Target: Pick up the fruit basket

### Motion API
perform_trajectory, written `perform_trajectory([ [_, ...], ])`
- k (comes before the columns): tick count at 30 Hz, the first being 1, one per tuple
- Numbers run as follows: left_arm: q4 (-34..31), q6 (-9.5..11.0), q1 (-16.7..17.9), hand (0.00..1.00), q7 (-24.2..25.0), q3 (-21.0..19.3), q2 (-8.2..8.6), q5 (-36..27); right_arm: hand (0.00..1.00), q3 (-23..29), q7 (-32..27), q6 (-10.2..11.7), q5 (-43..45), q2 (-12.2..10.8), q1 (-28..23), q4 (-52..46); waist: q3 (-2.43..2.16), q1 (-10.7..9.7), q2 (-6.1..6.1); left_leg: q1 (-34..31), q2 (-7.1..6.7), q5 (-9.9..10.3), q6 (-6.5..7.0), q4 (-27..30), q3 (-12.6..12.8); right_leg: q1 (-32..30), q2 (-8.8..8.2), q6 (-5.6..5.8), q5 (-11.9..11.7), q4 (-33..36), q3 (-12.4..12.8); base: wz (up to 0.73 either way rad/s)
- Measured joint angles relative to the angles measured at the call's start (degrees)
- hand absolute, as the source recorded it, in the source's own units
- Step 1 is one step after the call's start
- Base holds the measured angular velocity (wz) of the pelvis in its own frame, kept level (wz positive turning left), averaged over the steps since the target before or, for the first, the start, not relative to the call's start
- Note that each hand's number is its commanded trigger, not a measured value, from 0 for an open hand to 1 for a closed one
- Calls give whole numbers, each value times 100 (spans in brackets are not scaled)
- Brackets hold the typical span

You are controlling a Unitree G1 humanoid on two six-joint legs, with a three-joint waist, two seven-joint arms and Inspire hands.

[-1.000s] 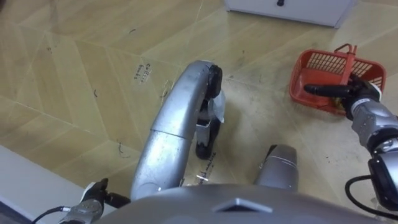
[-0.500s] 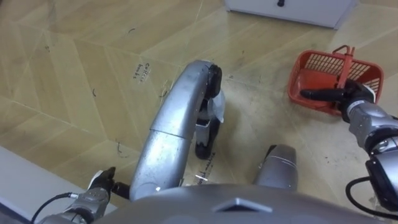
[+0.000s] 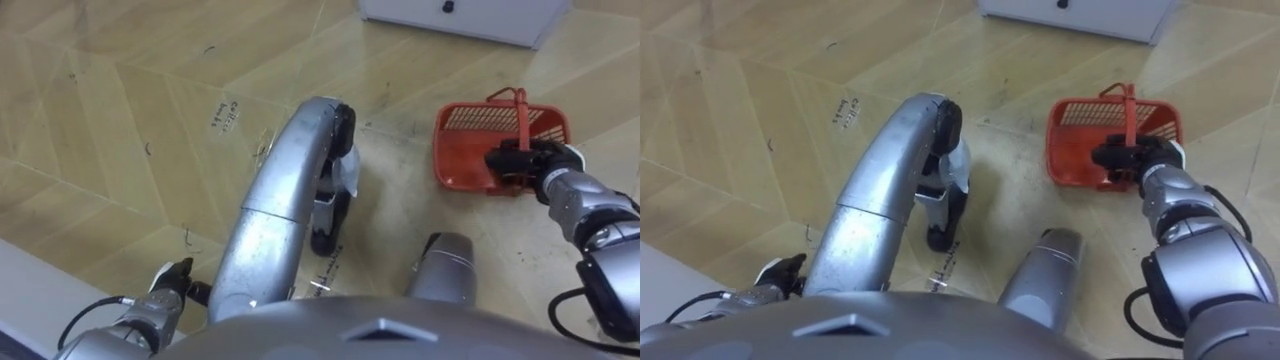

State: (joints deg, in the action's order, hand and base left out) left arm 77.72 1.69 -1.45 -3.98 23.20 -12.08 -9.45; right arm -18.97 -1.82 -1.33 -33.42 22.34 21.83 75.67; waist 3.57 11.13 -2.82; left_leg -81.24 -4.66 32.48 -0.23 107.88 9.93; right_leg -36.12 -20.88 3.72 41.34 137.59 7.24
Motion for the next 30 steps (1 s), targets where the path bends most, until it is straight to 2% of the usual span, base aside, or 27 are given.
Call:
perform_trajectory([
  [4,-5,10,-28,0,0,-55,1,-3,100,28,8,0,-9,-10,0,1,14,0,-25,0,-7,-37,-6,10,-26,19,21,0,0,36,-6,0],
  [13,43,7,-3,0,31,-55,10,-5,100,28,186,-11,-52,-117,-11,298,-4,11,7,14,-4,-41,-16,112,-190,161,170,1,0,41,-119,-1],
  [18,2,7,-27,0,116,-116,-3,1,100,42,185,-189,-124,-142,-40,187,27,-6,-61,121,-27,-38,-23,120,-238,304,203,1,-2,12,-111,0],
  [20,4,33,-36,0,128,-256,-2,8,100,229,173,-197,-122,-142,-39,35,48,-20,-102,161,-53,-35,-27,138,-250,351,217,0,-2,6,-97,-4],
  [24,-10,35,-43,0,111,-551,-14,10,100,465,115,-192,-151,-150,-39,-348,55,-132,-128,335,-143,50,-58,214,-381,613,264,-3,-4,-52,-131,-7],
  [26,-2,35,-96,0,102,-609,-18,6,100,468,75,-197,-266,-152,-41,-486,54,-177,-185,402,-227,75,-62,228,-423,742,247,-3,-5,-103,-186,6],
  [27,-7,35,-161,0,93,-690,-20,39,100,518,22,-206,-253,-152,-41,-656,59,-179,-239,413,-233,86,-44,235,-429,779,249,-3,-6,-121,-209,6],
  [28,-9,35,-196,0,86,-748,-20,59,100,531,-12,-207,-252,-152,-41,-748,54,-184,-243,420,-234,91,-34,241,-438,799,252,-3,-6,-135,-225,8],
  [30,-19,36,-265,0,64,-818,-21,117,100,686,-92,-210,-171,-157,-41,-1057,19,-258,-308,441,-272,123,26,243,-487,915,315,-3,-4,-292,-304,13],
])
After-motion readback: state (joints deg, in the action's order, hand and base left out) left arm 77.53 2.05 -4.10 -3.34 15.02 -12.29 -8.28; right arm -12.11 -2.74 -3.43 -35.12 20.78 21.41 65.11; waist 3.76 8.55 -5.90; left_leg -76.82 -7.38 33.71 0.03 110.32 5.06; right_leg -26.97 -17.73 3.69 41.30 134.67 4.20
